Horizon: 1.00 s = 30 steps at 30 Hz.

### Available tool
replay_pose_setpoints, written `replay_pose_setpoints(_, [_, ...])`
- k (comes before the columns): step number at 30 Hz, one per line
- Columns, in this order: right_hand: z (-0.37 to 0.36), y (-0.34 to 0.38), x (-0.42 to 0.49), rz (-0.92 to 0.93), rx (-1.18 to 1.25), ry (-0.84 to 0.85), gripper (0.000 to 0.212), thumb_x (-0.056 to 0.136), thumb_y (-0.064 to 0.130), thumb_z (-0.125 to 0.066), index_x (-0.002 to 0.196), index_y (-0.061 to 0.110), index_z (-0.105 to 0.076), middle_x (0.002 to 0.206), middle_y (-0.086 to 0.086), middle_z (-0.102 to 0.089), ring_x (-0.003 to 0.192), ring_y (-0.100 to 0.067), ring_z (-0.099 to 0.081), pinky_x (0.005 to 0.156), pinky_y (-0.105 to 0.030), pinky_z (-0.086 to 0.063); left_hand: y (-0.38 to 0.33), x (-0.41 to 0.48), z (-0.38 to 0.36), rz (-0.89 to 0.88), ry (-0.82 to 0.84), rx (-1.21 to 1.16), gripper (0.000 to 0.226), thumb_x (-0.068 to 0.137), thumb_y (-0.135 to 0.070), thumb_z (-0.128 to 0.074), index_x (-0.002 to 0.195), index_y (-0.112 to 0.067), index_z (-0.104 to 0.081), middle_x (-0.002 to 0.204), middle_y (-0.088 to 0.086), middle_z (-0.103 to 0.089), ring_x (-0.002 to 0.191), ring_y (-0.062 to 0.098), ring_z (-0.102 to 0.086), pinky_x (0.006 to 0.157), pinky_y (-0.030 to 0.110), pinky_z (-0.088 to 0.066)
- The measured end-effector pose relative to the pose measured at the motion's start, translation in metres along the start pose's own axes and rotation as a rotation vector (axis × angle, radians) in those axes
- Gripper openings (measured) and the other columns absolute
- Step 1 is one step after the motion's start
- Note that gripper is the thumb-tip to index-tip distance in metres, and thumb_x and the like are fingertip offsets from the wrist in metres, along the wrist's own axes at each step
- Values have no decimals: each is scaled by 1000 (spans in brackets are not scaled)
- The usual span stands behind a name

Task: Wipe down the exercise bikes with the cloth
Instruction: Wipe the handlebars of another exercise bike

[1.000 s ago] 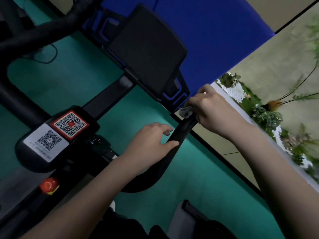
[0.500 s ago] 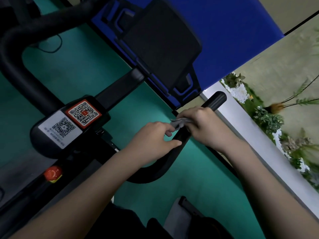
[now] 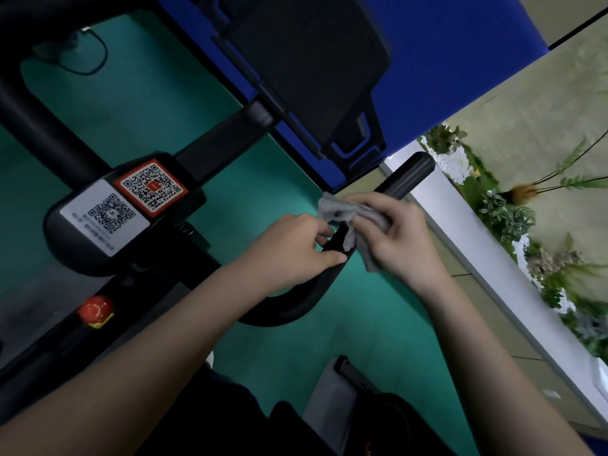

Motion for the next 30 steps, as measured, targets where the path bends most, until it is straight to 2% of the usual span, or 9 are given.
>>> replay_pose_setpoints(2, [9, -6, -5, -51, 95, -188, 40, 82, 0, -58, 99, 35, -65, 92, 17, -67, 87, 3, -62, 79, -13, -45, 0, -1, 0, 1, 4, -3, 33, 82, -35, -69, 111, -20, -68, 108, -2, -69, 100, 13, -62, 90, 31, -48])
replay_pose_setpoints(4, [9, -7, -15, -22, 57, -327, 45, 81, -4, -57, 102, 34, -64, 98, 16, -66, 94, -2, -62, 84, -16, -44, 0, -1, 0, 5, 2, 4, 32, 82, -35, -69, 112, -22, -68, 107, -3, -69, 99, 13, -62, 90, 30, -48])
replay_pose_setpoints(8, [-17, -5, -49, 45, 46, -368, 40, 76, -13, -55, 105, 10, -69, 107, 6, -67, 101, -10, -60, 91, -17, -41, -2, 0, -1, -19, -4, 35, 28, 82, -32, -69, 105, -15, -68, 104, -1, -69, 99, 15, -62, 89, 31, -48])
replay_pose_setpoints(11, [-20, -4, -62, -7, 191, -452, 36, 78, -10, -56, 102, 14, -68, 106, 9, -67, 101, -7, -60, 91, -19, -43, -2, 1, -1, -22, -1, 60, 31, 82, -31, -69, 109, -17, -68, 103, -3, -69, 98, 14, -62, 89, 31, -48])
replay_pose_setpoints(14, [-18, -15, -65, -133, 197, -631, 37, 79, -4, -56, 103, 22, -65, 104, 15, -63, 101, -6, -59, 90, -16, -43, -1, 1, -5, -4, -2, 50, 35, 83, -31, -69, 116, -19, -65, 108, -6, -68, 97, 10, -62, 86, 25, -48])
replay_pose_setpoints(16, [-30, -17, -68, -199, 201, -661, 36, 78, -3, -56, 105, 18, -67, 104, 10, -63, 103, -8, -59, 92, -18, -44, -2, -1, -6, -12, -20, 35, 34, 84, -28, -68, 116, -19, -65, 108, -6, -67, 95, 9, -62, 81, 23, -47])
replay_pose_setpoints(20, [-61, -3, -91, -225, 313, -684, 35, 76, -6, -57, 106, 8, -69, 102, 3, -65, 101, 8, -57, 89, -8, -40, -4, -6, -7, -32, -37, 25, 32, 86, -24, -65, 118, -19, -63, 104, -8, -64, 93, 9, -61, 83, 24, -47])
replay_pose_setpoints(26, [-69, -18, -121, -337, 431, -746, 34, 77, 0, -58, 100, 24, -66, 99, 15, -65, 92, 8, -60, 82, -5, -41, -9, -7, -2, -138, -104, 239, 39, 90, -34, -59, 126, -19, -57, 116, -10, -56, 100, 5, -55, 89, 23, -43])
replay_pose_setpoints(30, [-57, -43, -133, -460, 508, -789, 32, 76, 12, -57, 94, 38, -62, 92, 18, -66, 86, 7, -62, 79, -8, -44, -30, -12, -5, -289, -204, 449, 39, 92, -34, -57, 127, -16, -57, 118, -6, -55, 112, 12, -50, 97, 25, -38])
Point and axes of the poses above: each hand's wrist, its own x-axis towards the middle knuckle, its own z-axis out of the back of the hand, y = z × x, the point moved 3 cm from there along x, towards the middle knuckle
